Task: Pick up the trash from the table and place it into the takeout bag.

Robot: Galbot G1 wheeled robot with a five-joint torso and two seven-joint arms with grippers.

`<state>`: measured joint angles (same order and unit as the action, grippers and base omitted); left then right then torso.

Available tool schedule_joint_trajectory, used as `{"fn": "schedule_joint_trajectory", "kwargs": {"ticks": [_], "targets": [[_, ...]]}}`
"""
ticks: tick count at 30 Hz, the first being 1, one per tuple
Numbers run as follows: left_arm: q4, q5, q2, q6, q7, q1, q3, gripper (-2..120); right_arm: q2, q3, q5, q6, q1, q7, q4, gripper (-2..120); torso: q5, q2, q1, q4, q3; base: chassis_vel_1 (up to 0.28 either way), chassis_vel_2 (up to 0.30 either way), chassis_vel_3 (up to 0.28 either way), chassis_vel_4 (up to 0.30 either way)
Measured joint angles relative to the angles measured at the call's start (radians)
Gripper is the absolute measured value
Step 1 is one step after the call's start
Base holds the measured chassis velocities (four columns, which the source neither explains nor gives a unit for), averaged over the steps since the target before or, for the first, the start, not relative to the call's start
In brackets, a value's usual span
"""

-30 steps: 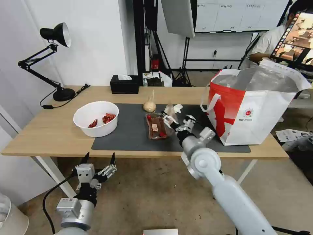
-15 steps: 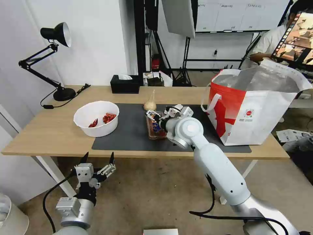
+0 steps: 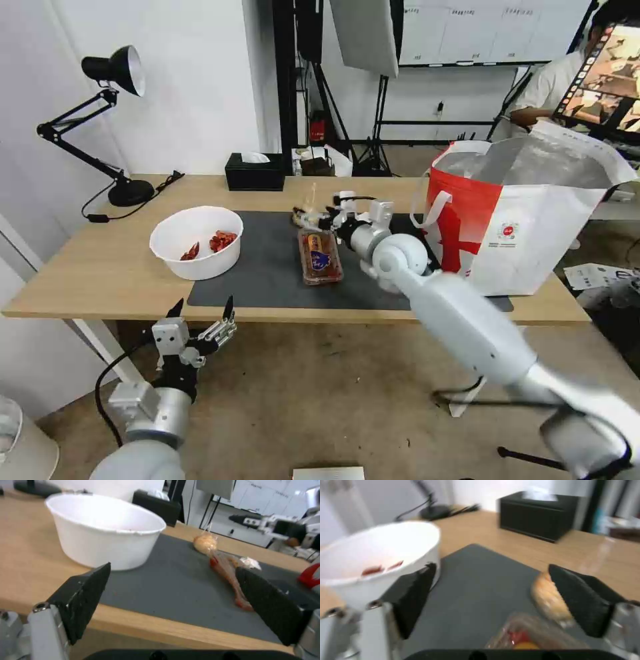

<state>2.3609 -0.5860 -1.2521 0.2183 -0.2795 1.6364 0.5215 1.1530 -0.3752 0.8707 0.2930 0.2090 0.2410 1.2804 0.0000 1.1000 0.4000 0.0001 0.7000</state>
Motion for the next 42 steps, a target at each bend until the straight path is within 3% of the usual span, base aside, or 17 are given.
{"fn": "schedule_joint_trajectory", "kwargs": {"ticks": [1, 4, 5, 8, 13, 16, 20, 23, 32, 42], "targets": [[0.000, 0.000, 0.000, 0.000, 0.000, 0.000, 0.000, 100, 0.000, 0.000, 0.000, 0.000, 0.000, 0.000, 0.000, 82, 0.0000, 0.000, 0.000, 0.0000, 0.000, 0.000, 0.000, 0.000, 0.000], [0.001, -0.097, 0.004, 0.021, -0.007, -0.025, -0.005, 100, 0.035, -0.036, -0.087, -0.055, -0.061, 0.219, -0.156, 67, -0.0001, 0.000, 0.000, 0.0000, 0.000, 0.000, 0.000, 0.000, 0.000], [0.001, -0.097, 0.004, 0.021, -0.007, -0.025, -0.005, 100, 0.035, -0.036, -0.087, -0.055, -0.061, 0.219, -0.156, 67, -0.0001, 0.000, 0.000, 0.0000, 0.000, 0.000, 0.000, 0.000, 0.000], [0.000, -0.157, 0.005, 0.033, -0.009, -0.037, -0.011, 100, 0.054, -0.048, -0.130, -0.088, -0.076, 0.303, -0.234, 52, 0.0000, 0.000, 0.000, 0.0000, 0.000, 0.000, 0.000, 0.000, 0.000], [0.005, -0.266, 0.013, 0.056, -0.033, -0.053, -0.011, 100, 0.055, -0.052, -0.151, -0.096, -0.073, 0.338, -0.257, 38, 0.0000, 0.000, 0.000, -0.0001, 0.000, 0.000, 0.000, 0.000, 0.000], [0.013, -0.352, 0.021, 0.070, -0.052, -0.070, -0.008, 100, 0.055, -0.056, -0.156, -0.096, -0.067, 0.340, -0.267, 23, 0.0001, 0.000, 0.000, -0.0002, 0.000, 0.000, 0.000, 0.000, 0.000], [0.012, -0.379, 0.028, 0.075, -0.057, -0.084, -0.009, 100, 0.056, -0.058, -0.157, -0.096, -0.065, 0.339, -0.270, 15, 0.0000, 0.000, 0.000, -0.0001, 0.000, 0.000, 0.000, 0.000, 0.000], [-0.003, -0.421, 0.038, 0.084, -0.059, -0.118, -0.020, 100, 0.056, -0.065, -0.156, -0.087, -0.069, 0.339, -0.281, 0, 0.0001, 0.000, 0.000, -0.0002, 0.000, 0.000, 0.000, 0.000, 0.000], [-0.052, -0.454, 0.048, 0.096, -0.059, -0.166, -0.055, 100, 0.054, -0.061, -0.154, -0.078, -0.075, 0.334, -0.315, 0, 0.0000, 0.000, 0.000, -0.0002, 0.000, 0.000, 0.000, 0.000, 0.000], [-0.126, -0.597, 0.093, 0.117, -0.053, -0.267, -0.073, 100, 0.052, -0.046, -0.154, -0.087, -0.041, 0.334, -0.330, 0, 0.0001, 0.000, 0.000, 0.0000, 0.000, 0.000, 0.000, 0.000, 0.000]]}}
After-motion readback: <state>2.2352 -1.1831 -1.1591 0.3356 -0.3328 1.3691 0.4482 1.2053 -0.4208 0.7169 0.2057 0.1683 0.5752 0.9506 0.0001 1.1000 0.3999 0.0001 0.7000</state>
